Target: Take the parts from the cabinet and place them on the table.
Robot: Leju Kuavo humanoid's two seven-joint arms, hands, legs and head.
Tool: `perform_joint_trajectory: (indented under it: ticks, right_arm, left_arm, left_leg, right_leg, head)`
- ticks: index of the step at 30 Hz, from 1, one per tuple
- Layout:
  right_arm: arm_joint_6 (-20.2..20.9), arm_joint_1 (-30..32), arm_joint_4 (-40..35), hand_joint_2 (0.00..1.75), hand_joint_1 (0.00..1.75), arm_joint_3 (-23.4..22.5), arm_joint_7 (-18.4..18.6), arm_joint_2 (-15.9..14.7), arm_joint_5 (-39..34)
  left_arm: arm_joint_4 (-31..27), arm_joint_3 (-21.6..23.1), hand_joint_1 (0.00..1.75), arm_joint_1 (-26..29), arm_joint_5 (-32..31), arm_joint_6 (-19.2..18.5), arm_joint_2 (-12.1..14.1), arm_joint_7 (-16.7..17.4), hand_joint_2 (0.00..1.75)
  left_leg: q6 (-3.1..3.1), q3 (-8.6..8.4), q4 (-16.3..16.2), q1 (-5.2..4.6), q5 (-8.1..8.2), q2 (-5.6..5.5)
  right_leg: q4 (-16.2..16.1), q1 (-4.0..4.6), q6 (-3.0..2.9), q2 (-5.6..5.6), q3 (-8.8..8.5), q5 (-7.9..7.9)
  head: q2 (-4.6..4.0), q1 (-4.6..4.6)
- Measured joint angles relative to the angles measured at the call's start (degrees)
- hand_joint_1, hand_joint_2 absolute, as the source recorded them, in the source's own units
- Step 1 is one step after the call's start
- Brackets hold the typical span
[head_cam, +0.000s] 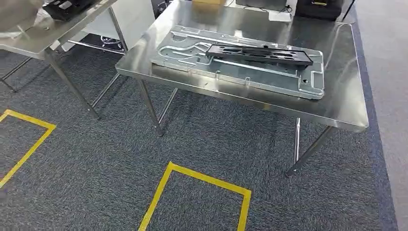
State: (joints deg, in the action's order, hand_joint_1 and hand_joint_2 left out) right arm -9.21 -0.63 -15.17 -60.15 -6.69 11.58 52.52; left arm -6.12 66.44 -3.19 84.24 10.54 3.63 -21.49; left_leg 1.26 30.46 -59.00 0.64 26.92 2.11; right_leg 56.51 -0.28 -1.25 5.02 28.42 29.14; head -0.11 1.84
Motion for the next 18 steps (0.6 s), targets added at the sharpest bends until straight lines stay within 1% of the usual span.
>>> perform_joint_trajectory:
  ticks: [1,2,3,4,5,6,7,8,9,10,11,12,13,14,15,16,17,18]
  right_arm:
    - [0.47,-0.03,0.18,0.00,0.00,0.29,0.00,0.02,0.99]
    - [0.88,-0.08,0.46,0.00,0.00,0.68,0.02,0.09,2.11]
    - [1.27,-0.10,0.63,0.00,0.00,1.29,0.02,0.07,3.26]
    - [1.36,-0.18,0.68,0.00,0.00,1.44,0.02,0.07,3.50]
    - [1.60,-0.61,0.87,0.00,0.00,2.21,0.06,0.09,4.20]
    - [1.62,-0.59,0.92,0.00,0.00,2.52,0.09,0.07,4.31]
    - [1.64,-0.53,1.09,0.00,0.00,2.76,0.11,0.07,4.40]
    - [1.75,-0.46,1.20,0.00,0.00,2.91,0.13,0.07,4.44]
    - [1.97,-0.37,1.35,0.00,0.00,3.04,0.19,0.07,4.44]
    - [2.08,-0.31,1.51,0.00,0.00,3.13,0.41,0.07,4.49]
    - [2.21,-0.29,1.66,0.00,0.00,3.22,0.61,0.07,4.55]
    - [2.34,-0.27,1.75,0.00,0.00,3.44,0.85,0.07,4.57]
    - [2.34,-0.27,1.84,0.00,0.00,3.54,1.16,0.07,4.60]
    - [2.37,-0.27,1.88,0.00,0.00,3.57,1.49,0.07,4.62]
    - [2.45,-0.23,1.90,0.00,0.00,3.57,1.75,0.07,4.62]
    - [2.63,-0.12,1.99,0.00,0.00,3.57,2.16,0.07,4.62]
    - [2.74,-0.19,2.03,0.00,0.00,3.57,2.43,0.07,4.64]
    - [2.89,-0.20,2.03,0.00,0.00,3.57,2.67,0.07,4.66]
  left_arm:
    - [0.00,0.66,0.00,-0.19,-0.62,0.00,0.11,0.26,0.00]
    - [0.02,1.34,0.00,-0.21,-1.19,-0.02,0.46,0.35,0.00]
    - [0.02,2.14,0.00,-0.18,-1.64,-0.04,0.55,0.48,0.00]
    - [0.02,2.37,0.00,-0.16,-1.67,-0.04,0.64,0.50,0.00]
    - [0.02,3.30,0.00,0.01,-2.04,-0.07,0.92,0.68,0.00]
    - [0.02,3.72,0.00,0.04,-2.06,-0.07,0.90,0.72,0.00]
    - [0.02,4.34,0.00,0.04,-2.13,-0.07,0.90,0.80,0.00]
    - [0.02,4.62,0.00,-0.19,-2.15,-0.07,0.94,0.81,0.00]
    - [0.02,4.88,0.00,-0.37,-2.15,-0.07,0.94,0.81,0.00]
    - [0.02,5.08,0.00,-0.38,-2.15,-0.07,0.94,0.85,0.00]
    - [0.02,5.38,0.00,-0.35,-2.21,-0.07,0.96,0.99,0.00]
    - [0.02,5.67,0.00,-0.27,-2.23,-0.09,0.98,1.18,0.00]
    - [0.02,5.77,0.00,-0.23,-2.41,-0.11,0.98,1.44,0.00]
    - [0.02,5.86,0.00,-0.24,-2.45,-0.13,0.96,1.62,0.00]
    - [0.02,5.99,0.00,-0.30,-2.47,-0.18,0.96,1.86,0.00]
    - [0.02,6.30,0.00,-0.41,-2.50,-0.18,0.96,2.08,0.00]
    - [0.02,6.54,0.00,-0.55,-2.50,-0.18,0.98,2.36,0.00]
    - [0.02,6.80,0.00,-0.54,-2.50,-0.17,1.05,2.47,0.00]
  left_leg:
    - [-0.55,-1.19,1.88,-0.59,1.21,1.38]
    - [-1.20,-0.46,1.25,-0.91,0.25,1.22]
    - [-1.57,-0.32,1.95,-0.95,0.90,0.98]
    - [-1.74,-0.26,1.89,-0.97,0.92,0.77]
    - [-2.36,-0.10,2.35,-0.64,0.48,-0.25]
    - [-2.59,-0.52,2.77,-0.22,0.07,-0.58]
    - [-2.95,-0.37,2.87,-0.21,-0.13,-1.05]
    - [-3.19,-0.01,2.80,-0.23,-0.36,-1.57]
    - [-3.37,0.25,2.78,-0.26,-0.48,-2.04]
    - [-3.37,0.46,2.73,-0.32,-0.56,-2.61]
    - [-3.32,0.63,2.57,-0.32,-0.61,-3.30]
    - [-3.29,0.71,2.37,-0.31,-0.59,-4.02]
    - [-3.23,0.73,2.16,-0.29,-0.55,-4.73]
    - [-3.12,0.72,1.95,-0.24,-0.49,-5.48]
    - [-2.91,0.75,1.76,-0.22,-0.41,-6.08]
    - [-2.45,1.05,1.49,-0.46,-0.40,-6.60]
    - [-2.04,1.56,1.17,-0.44,-0.43,-7.30]
    - [-1.62,1.85,1.22,-0.32,-0.68,-7.67]
  right_leg:
    - [0.13,0.25,0.22,0.52,0.20,0.10]
    - [0.12,0.29,0.57,0.99,0.05,0.12]
    - [0.26,0.30,0.89,1.36,-0.07,0.18]
    - [0.30,0.30,0.99,1.52,-0.04,0.16]
    - [0.23,0.48,1.54,2.39,-0.25,0.21]
    - [0.65,0.17,1.86,1.62,-0.17,0.72]
    - [2.63,0.03,2.23,-1.92,0.70,2.43]
    - [6.91,-0.14,2.31,-3.61,2.82,5.19]
    - [11.43,-0.29,2.42,-4.30,4.99,7.36]
    - [15.43,-0.38,2.51,-4.57,6.96,8.78]
    - [17.59,-0.47,2.58,-4.66,8.11,8.78]
    - [16.69,-0.55,2.64,-4.69,7.80,7.19]
    - [13.63,-0.67,2.64,-4.82,6.43,4.76]
    - [8.75,-0.80,2.53,-5.28,4.19,1.82]
    - [3.99,-0.98,2.38,-6.70,2.04,-0.48]
    - [2.03,-1.00,2.16,-9.54,1.27,0.28]
    - [1.53,-1.00,2.12,-9.30,1.38,0.16]
    - [1.58,-0.81,1.93,-8.80,1.59,0.08]
  head:
    - [0.00,0.00]
    - [0.00,-0.15]
    - [0.00,0.00]
    - [0.00,0.00]
    - [0.00,-0.07]
    - [0.00,-0.04]
    - [0.00,-0.18]
    - [0.00,-0.24]
    - [0.00,-0.22]
    - [0.00,-0.22]
    - [0.00,-0.22]
    - [0.00,-0.22]
    - [0.00,-0.22]
    - [0.00,-0.22]
    - [0.00,-0.24]
    - [0.00,-0.22]
    - [0.00,-0.17]
    - [0.00,-0.18]
